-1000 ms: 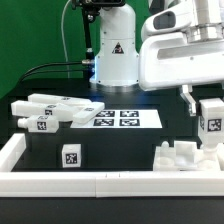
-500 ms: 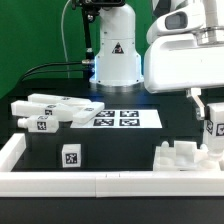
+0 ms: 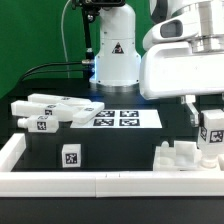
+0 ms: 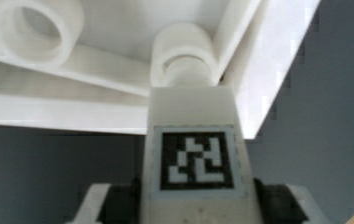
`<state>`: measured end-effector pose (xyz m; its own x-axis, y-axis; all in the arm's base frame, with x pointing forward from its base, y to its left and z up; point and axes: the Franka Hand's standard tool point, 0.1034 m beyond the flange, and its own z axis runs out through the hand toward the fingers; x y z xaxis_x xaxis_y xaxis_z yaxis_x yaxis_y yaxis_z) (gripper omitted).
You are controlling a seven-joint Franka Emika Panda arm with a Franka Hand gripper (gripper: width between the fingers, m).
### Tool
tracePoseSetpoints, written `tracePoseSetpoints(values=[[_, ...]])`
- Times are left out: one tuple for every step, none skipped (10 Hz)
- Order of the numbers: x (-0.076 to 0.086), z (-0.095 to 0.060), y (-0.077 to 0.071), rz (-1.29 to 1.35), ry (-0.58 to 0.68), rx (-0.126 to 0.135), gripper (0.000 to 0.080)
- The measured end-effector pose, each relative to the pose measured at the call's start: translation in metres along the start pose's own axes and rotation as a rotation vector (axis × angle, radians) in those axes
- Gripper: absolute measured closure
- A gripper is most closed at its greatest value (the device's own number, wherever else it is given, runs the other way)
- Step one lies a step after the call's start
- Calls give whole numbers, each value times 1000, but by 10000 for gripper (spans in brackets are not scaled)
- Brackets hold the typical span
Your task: Assemble chair
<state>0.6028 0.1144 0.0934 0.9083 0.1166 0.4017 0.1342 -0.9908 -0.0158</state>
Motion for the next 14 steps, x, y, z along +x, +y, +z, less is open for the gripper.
tracePoseSetpoints(values=[[-1, 1, -4, -5, -2, 2, 514], [-3, 3, -5, -9, -6, 3, 514], [-5, 6, -3, -8, -9, 1, 514], [-8, 9, -3, -8, -10, -1, 514], [-11, 12, -3, -9, -11, -1, 514], [-10, 13, -4, -11, 10, -2, 514], [-9, 13, -5, -14, 29, -3, 514], [-9, 14, -5, -14, 38, -4, 514], [-9, 14, -5, -14, 38, -4, 514], [-9, 14, -5, -14, 27, -3, 508], [-8, 15, -5, -12, 2, 0, 508], [-2, 15, -5, -8, -7, 1, 308], [-3, 17, -8, -2, -71, 9, 308], [-3, 17, -12, 8, -159, 19, 185]])
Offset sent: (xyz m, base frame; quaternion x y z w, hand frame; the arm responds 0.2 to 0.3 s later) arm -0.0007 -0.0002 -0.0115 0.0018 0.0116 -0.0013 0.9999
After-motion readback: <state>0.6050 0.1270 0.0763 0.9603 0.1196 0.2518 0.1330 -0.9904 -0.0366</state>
